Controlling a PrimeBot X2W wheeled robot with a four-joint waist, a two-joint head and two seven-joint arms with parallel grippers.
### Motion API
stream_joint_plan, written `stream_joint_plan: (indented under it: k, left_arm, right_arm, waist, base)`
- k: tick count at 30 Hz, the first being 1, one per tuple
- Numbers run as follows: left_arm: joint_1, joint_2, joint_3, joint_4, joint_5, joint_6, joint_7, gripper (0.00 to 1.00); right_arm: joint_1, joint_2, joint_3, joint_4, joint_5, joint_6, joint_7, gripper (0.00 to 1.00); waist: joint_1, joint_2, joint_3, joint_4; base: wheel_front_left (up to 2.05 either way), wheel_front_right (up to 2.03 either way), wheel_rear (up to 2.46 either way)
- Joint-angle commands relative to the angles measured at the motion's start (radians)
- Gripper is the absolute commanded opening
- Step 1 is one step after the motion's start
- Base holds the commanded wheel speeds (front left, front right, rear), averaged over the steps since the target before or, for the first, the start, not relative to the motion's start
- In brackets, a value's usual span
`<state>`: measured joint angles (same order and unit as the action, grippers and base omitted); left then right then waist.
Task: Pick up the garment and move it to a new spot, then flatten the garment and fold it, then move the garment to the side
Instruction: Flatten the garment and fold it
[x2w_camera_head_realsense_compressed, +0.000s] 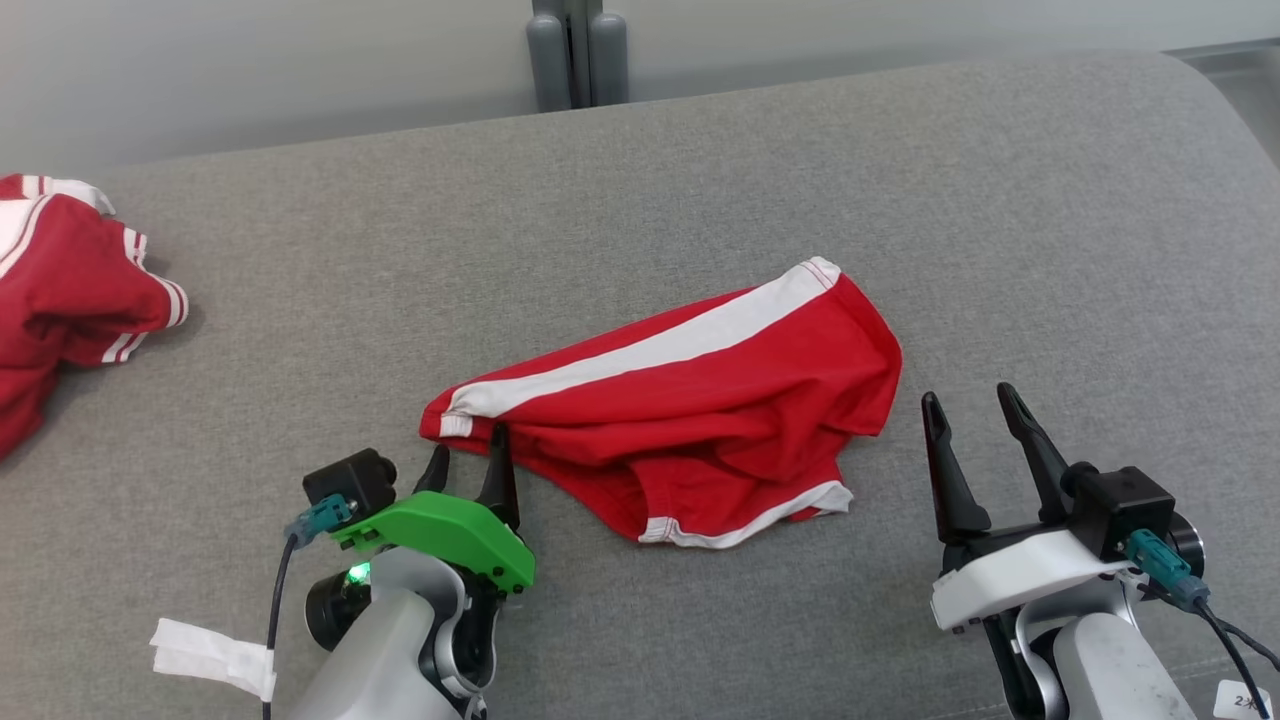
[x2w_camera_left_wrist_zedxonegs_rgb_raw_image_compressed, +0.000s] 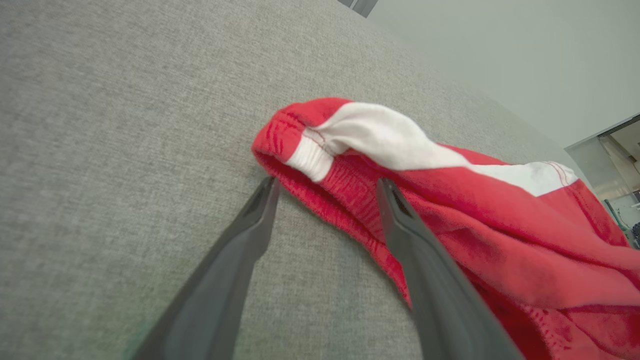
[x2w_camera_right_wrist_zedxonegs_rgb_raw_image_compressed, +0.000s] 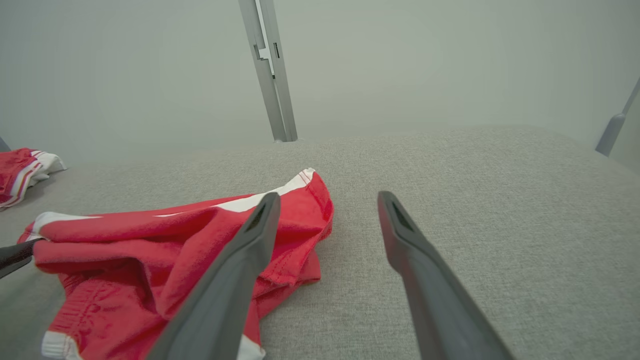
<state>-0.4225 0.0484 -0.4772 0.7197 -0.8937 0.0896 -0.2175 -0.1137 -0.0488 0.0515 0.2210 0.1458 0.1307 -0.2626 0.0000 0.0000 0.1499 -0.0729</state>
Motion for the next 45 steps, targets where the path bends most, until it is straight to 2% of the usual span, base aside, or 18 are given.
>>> stream_joint_plan:
  k: [1,8,10,12,15,16,17,19,23,31,36,41,45]
  left_arm:
    - [-0.022,0.004,0.002,0.017,-0.028,0.0,-0.008,1.0]
    - [-0.057,0.004,0.033,0.051,-0.146,-0.033,-0.039,1.0]
    - [-0.063,0.004,0.049,0.052,-0.179,-0.041,-0.043,0.96]
    - [-0.062,0.004,0.066,0.052,-0.216,-0.047,-0.047,0.84]
    - [-0.07,0.004,0.071,0.054,-0.234,-0.057,-0.048,0.45]
    - [-0.071,0.004,0.077,0.053,-0.232,-0.059,-0.047,0.41]
    - [-0.072,0.004,0.083,0.05,-0.228,-0.062,-0.048,0.31]
    - [-0.071,0.004,0.099,0.043,-0.219,-0.064,-0.048,0.18]
    - [-0.063,0.004,0.12,0.02,-0.192,-0.074,-0.048,0.01]
    - [-0.003,0.004,0.101,-0.053,-0.128,-0.102,-0.047,0.0]
    - [0.053,0.004,0.041,-0.085,-0.087,-0.143,-0.046,0.0]
    - [0.092,0.045,-0.017,-0.109,-0.05,-0.171,-0.013,0.0]
    - [0.113,0.082,-0.027,-0.143,-0.045,-0.174,0.011,0.0]
  right_arm:
    - [-0.018,-0.003,-0.003,-0.004,0.005,0.0,-0.003,1.0]
    - [-0.027,-0.003,-0.008,-0.005,0.011,0.0,-0.003,1.0]
    - [-0.029,-0.003,-0.008,-0.005,0.012,0.0,-0.003,1.0]
    - [-0.031,-0.003,-0.007,-0.006,0.012,0.0,-0.003,1.0]
    - [-0.032,-0.003,-0.007,-0.007,0.012,0.0,-0.003,1.0]
    - [-0.033,-0.003,-0.008,-0.007,0.012,0.0,-0.003,1.0]
    - [-0.034,-0.003,-0.008,-0.008,0.011,0.0,-0.003,1.0]
    - [-0.035,-0.003,-0.009,-0.009,0.01,0.0,-0.003,1.0]
    - [-0.037,-0.003,-0.01,-0.01,0.009,0.0,-0.003,1.0]
    - [-0.047,-0.003,-0.04,-0.016,-0.01,0.0,-0.003,1.0]
    - [-0.058,-0.003,-0.062,-0.02,-0.016,0.0,-0.003,1.0]
    - [-0.084,-0.003,-0.085,-0.015,-0.032,0.0,-0.003,1.0]
    - [-0.135,-0.003,-0.086,0.016,-0.048,0.0,0.004,1.0]
  waist:
    - [0.0,0.0,0.026,-0.024]
    - [0.0,0.0,0.041,-0.034]
    - [0.0,0.0,0.042,-0.035]
    - [0.0,0.0,0.044,-0.037]
    - [0.0,0.0,0.048,-0.038]
    - [0.0,0.0,0.049,-0.038]
    - [0.0,0.0,0.051,-0.039]
    - [0.0,0.0,0.053,-0.04]
    - [0.0,0.0,0.055,-0.042]
    - [0.0,0.0,0.048,-0.032]
    - [0.0,0.0,0.038,-0.016]
    - [0.0,0.0,0.034,0.004]
    - [0.0,0.0,0.034,0.025]
  base:
    - [0.0,0.0,0.0]
    - [0.0,0.0,0.0]
    - [0.0,0.0,0.0]
    - [0.0,0.0,0.0]
    - [0.0,0.0,0.0]
    - [0.0,0.0,0.0]
    - [0.0,0.0,0.0]
    - [0.0,0.0,0.0]
    - [0.0,0.0,0.0]
    - [0.0,0.0,0.0]
    - [0.0,0.0,0.0]
    - [0.0,0.0,0.0]
    - [0.0,0.0,0.0]
